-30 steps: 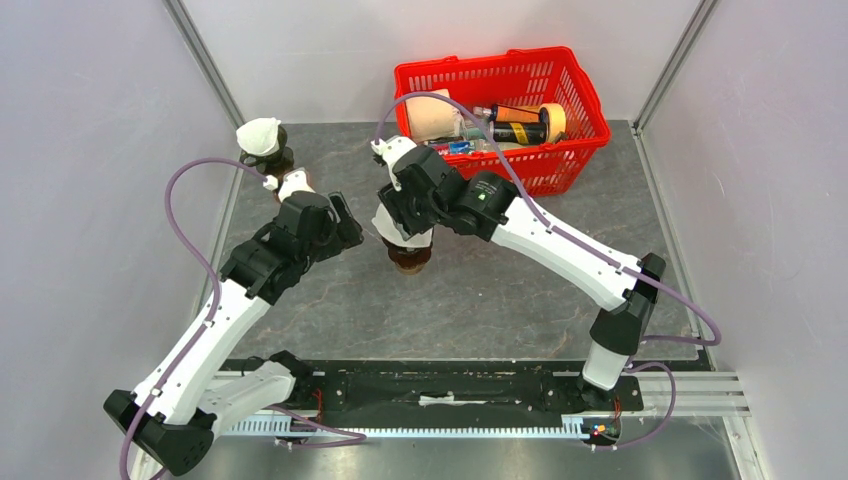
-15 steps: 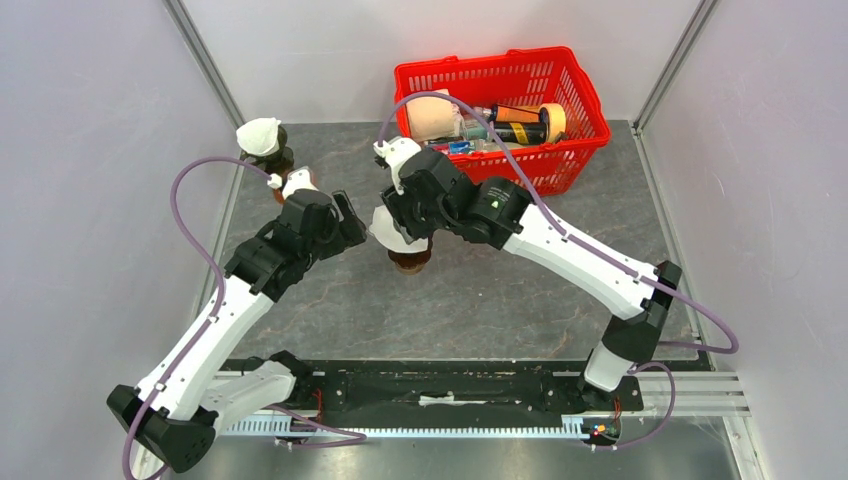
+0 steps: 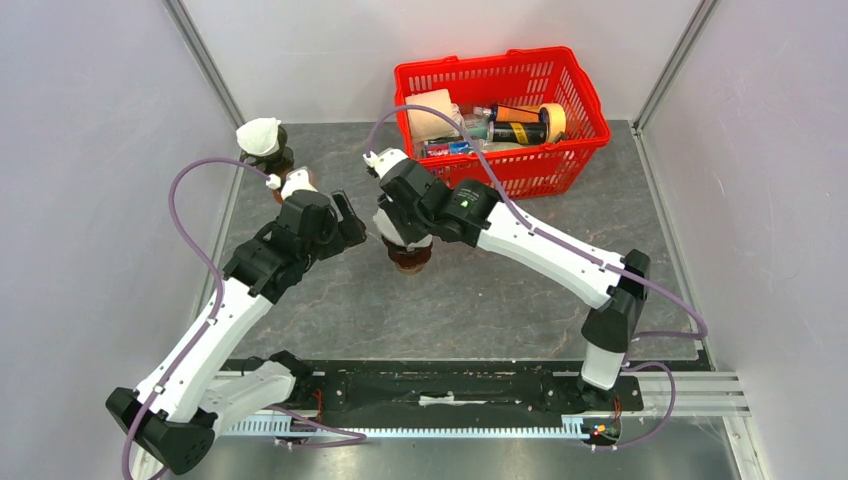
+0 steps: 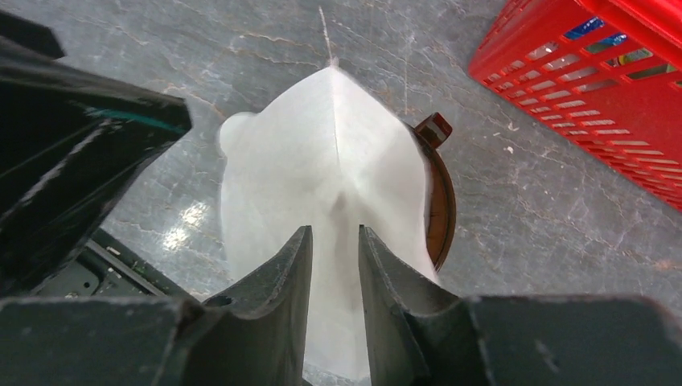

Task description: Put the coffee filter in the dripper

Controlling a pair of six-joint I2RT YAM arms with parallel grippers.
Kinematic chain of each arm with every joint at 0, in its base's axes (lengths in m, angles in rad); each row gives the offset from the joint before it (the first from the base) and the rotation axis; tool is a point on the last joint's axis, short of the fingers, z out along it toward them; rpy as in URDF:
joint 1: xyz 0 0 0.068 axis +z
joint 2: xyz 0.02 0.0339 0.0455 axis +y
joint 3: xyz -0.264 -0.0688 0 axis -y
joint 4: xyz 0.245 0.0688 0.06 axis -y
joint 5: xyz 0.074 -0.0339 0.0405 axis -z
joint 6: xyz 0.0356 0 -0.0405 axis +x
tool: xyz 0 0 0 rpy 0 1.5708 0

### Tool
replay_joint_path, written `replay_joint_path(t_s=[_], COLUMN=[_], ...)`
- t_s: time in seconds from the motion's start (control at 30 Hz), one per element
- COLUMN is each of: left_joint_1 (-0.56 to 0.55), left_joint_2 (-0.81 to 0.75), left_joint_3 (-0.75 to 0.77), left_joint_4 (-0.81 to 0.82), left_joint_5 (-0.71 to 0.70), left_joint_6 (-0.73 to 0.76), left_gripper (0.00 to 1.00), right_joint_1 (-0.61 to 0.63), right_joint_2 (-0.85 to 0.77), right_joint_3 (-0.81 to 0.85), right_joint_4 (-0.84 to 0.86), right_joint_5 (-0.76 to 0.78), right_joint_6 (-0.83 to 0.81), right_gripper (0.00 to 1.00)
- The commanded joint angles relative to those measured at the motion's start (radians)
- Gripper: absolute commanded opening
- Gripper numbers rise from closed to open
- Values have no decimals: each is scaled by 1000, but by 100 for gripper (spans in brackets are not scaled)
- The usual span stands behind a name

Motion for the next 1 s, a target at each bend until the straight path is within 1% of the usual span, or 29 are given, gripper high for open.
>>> replay_joint_path(t_s=[0.0,0.07,0.17,0.37,0.57,0.8,0.97], left_joint_1=[5,5,6,7,6,7,6], left_joint_2=[-22,-21,-17,-14,-23,-32,-29], left_joint_3=[-9,-9,-9,-3,4,11,11], left_joint_4=[34,34,40,55,55,55,55], left_joint_5=[3,3,7,29,23,22,22], left_joint_6=[0,0,1,5,6,4,8], left_gripper=[93,93,94,94,94,94,94], right_joint_1=[0,0,0,-5,-33,-82,-88], right_joint_2=[28,32,22,47,86,131,153], right_joint_3=[62,66,65,73,108,137,138], right_joint_4=[-12,-18,-22,-34,-82,-128,-131], right_joint_5=[96,147,155,21,-25,-80,-143], right_joint_6=[20,23,20,-5,7,14,-9], right_gripper=[34,36,38,39,39,35,34])
